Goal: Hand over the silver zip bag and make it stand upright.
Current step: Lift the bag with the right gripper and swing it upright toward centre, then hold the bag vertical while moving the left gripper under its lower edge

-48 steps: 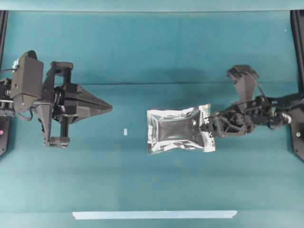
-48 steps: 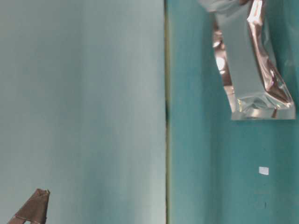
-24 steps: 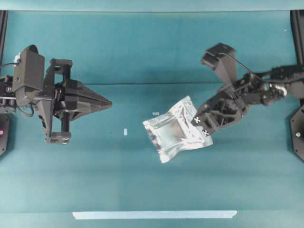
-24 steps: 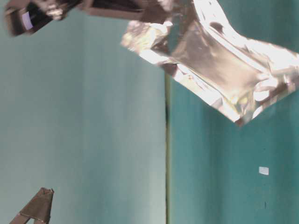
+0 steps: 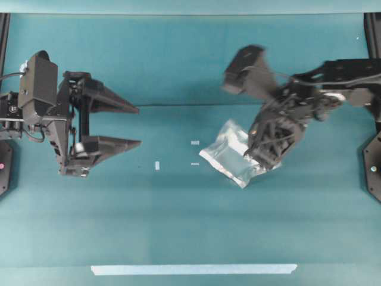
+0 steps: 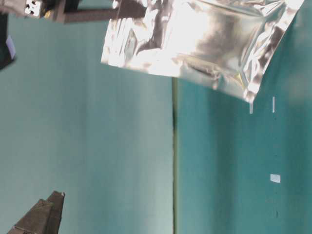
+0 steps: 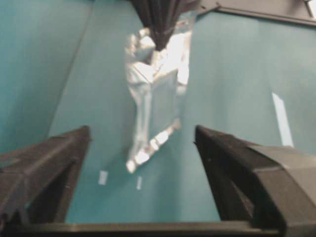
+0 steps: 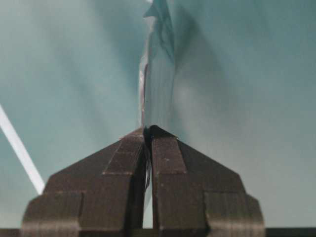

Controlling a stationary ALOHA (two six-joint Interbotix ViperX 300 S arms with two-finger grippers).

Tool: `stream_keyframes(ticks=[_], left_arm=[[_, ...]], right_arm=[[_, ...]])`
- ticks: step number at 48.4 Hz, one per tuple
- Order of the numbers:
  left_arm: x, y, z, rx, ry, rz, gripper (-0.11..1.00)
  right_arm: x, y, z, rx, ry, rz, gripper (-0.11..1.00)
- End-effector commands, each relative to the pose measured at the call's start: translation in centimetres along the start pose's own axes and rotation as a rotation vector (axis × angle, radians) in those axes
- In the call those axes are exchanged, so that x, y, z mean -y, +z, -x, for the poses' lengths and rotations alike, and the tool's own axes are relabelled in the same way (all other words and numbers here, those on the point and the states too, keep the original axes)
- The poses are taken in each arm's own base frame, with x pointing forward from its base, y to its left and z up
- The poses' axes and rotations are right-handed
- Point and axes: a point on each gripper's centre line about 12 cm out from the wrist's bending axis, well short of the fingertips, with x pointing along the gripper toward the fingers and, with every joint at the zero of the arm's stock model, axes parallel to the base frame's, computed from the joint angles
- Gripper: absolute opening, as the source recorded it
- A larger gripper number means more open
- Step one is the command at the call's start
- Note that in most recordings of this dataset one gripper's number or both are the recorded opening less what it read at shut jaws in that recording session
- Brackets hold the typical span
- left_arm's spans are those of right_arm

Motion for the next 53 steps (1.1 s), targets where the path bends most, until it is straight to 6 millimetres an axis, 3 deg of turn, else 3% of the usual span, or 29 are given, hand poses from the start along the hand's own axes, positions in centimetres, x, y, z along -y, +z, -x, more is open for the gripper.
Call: stream_keyframes(ticks=[1, 11, 19, 39, 53], left_arm=[[0.0, 0.6, 0.0, 0.023, 0.0, -0.001, 0.92], [-0.1, 0.0, 0.2, 0.011, 0.002, 0.007, 0.92], [0.0, 0.1, 0.2, 0.011, 0.0, 0.003, 0.92], [-0.6, -2.8, 0.6, -0.063, 0.017, 0.009, 0.92], [-0.9, -4.6, 0.9, -0.108, 0.025, 0.009, 0.92]], right_arm=[[-1.2, 1.8, 1.1, 0.021, 0.012, 0.101, 0.03], [-2.4, 4.6, 1.0, -0.031, -0.004, 0.236, 0.03], [-2.5, 5.7, 0.2, -0.091, -0.058, 0.345, 0.03], [-3.3, 7.9, -0.6, -0.091, -0.112, 0.475, 0.03], [-3.4, 8.1, -1.4, -0.107, -0.113, 0.508, 0.03]])
